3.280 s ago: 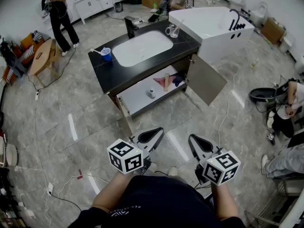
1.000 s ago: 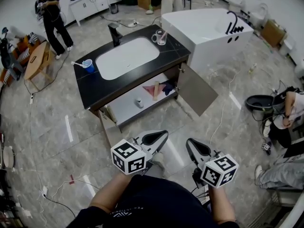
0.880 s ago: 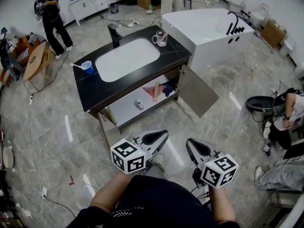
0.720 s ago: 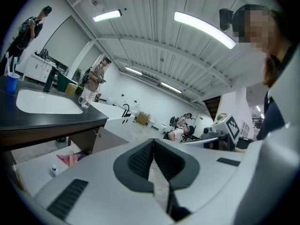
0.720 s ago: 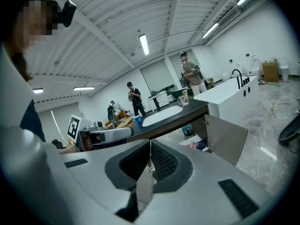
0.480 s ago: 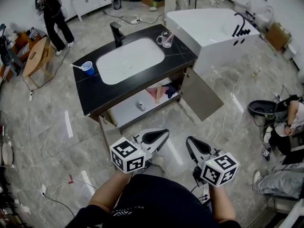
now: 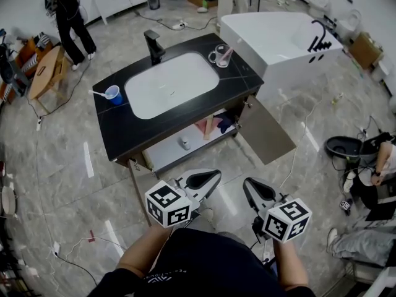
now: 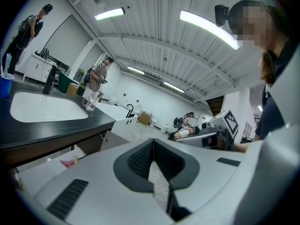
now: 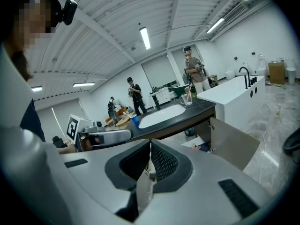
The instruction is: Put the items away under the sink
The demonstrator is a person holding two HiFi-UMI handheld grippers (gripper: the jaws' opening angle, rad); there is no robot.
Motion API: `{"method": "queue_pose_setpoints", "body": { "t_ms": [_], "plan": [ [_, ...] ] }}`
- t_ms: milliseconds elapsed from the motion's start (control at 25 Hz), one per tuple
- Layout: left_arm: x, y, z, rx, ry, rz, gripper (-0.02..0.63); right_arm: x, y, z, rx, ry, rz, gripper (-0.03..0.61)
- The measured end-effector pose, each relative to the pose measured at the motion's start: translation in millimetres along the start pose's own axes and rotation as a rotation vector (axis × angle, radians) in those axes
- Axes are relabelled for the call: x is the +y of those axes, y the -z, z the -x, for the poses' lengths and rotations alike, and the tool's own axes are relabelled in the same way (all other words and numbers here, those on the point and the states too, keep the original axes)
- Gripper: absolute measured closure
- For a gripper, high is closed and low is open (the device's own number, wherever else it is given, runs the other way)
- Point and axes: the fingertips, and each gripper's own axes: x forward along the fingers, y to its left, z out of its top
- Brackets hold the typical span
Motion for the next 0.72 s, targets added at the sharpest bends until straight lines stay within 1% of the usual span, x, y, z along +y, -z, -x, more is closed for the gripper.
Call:
{"method": "queue_pose_setpoints", "body": {
  "t_ms": [240,440,560,720],
  "plan": [
    [23,-15,-10,-0.001,-0.005,0.005,0.604,-10,-19,-14,-0.002,0.004,0.013,0.543],
    [33,-23,-32,-0.004,-0.014,0.005,0.604,-35,-32,-21,0.007,-0.002,0.022,0.543],
    [36,-32,-49,-0.012,-0.026,-0.008,0.604,-52,-47,-24,-0.003,-0.021,0.037,0.543],
    [39,-47,-74,-0.04,-0.066,-0.012,0.604,-74,-68,-24,-0.005,-0.062,0.064,0.543]
  ]
}}
